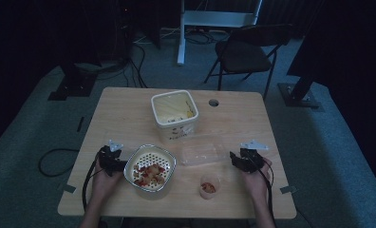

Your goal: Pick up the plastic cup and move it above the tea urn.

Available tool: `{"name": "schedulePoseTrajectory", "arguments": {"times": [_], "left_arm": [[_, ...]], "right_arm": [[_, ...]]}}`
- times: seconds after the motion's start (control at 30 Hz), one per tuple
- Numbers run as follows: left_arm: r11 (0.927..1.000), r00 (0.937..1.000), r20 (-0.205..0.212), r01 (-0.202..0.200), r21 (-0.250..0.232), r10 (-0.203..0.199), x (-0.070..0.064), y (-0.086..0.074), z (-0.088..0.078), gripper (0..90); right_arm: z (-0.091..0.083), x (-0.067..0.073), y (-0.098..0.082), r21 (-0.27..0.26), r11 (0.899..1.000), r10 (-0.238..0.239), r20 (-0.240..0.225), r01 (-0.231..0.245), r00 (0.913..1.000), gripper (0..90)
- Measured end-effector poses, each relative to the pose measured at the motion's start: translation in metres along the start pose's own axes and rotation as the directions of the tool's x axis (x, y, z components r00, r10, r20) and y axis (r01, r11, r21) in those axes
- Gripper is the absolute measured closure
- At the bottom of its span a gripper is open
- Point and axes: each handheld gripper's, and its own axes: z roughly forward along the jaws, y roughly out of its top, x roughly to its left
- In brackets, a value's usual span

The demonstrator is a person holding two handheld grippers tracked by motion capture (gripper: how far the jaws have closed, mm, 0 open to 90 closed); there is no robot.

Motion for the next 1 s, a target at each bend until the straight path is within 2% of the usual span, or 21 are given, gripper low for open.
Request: {"name": "schedulePoseTrajectory", "arguments": {"times": [0.1, 0.2, 0.23, 0.27, 0.43, 0.67, 0.73, 0.9, 1.0], "left_arm": [[1.0, 1.0, 0.0, 0.0, 0.0, 0.0, 0.0, 0.0, 0.0, 2.9], [1.0, 1.0, 0.0, -0.002, 0.002, 0.002, 0.0, 0.0, 0.0, 2.9], [1.0, 1.0, 0.0, -0.002, 0.001, 0.002, 0.0, 0.0, 0.0, 2.9], [1.0, 1.0, 0.0, -0.002, 0.002, 0.002, 0.0, 0.0, 0.0, 2.9], [1.0, 1.0, 0.0, -0.002, 0.002, 0.002, 0.0, 0.0, 0.0, 2.9], [1.0, 1.0, 0.0, -0.002, 0.002, 0.002, 0.0, 0.0, 0.0, 2.9], [1.0, 1.0, 0.0, -0.001, 0.001, 0.001, 0.0, 0.0, 0.0, 2.9], [1.0, 1.0, 0.0, 0.0, 0.001, 0.0, 0.0, 0.0, 0.0, 2.9], [1.0, 1.0, 0.0, -0.002, 0.002, 0.002, 0.0, 0.0, 0.0, 2.9]], "right_arm": [[-0.001, 0.004, 0.012, -0.021, 1.0, 0.004, -0.031, -0.004, 0.9995, 54.2], [-0.001, 0.005, 0.017, -0.025, 1.0, 0.007, -0.047, -0.008, 0.9989, 54.9], [0.0, 0.009, 0.029, -0.036, 0.999, 0.006, -0.08, -0.009, 0.9968, 58.4], [0.001, 0.011, 0.033, -0.038, 0.999, 0.003, -0.087, -0.007, 0.9962, 59.1], [0.013, 0.019, 0.05, -0.001, 1.0, -0.01, -0.114, 0.009, 0.9934, 62.9], [0.036, 0.021, 0.05, 0.083, 0.996, 0.029, -0.12, -0.019, 0.9924, 70.9], [0.04, 0.019, 0.049, 0.096, 0.995, 0.052, -0.141, -0.038, 0.9887, 74.8], [0.04, 0.012, 0.046, 0.099, 0.992, 0.1, -0.184, -0.083, 0.9778, 85.8], [0.032, 0.005, 0.047, 0.08, 0.99, 0.131, -0.193, -0.117, 0.9724, 86.8]]}}
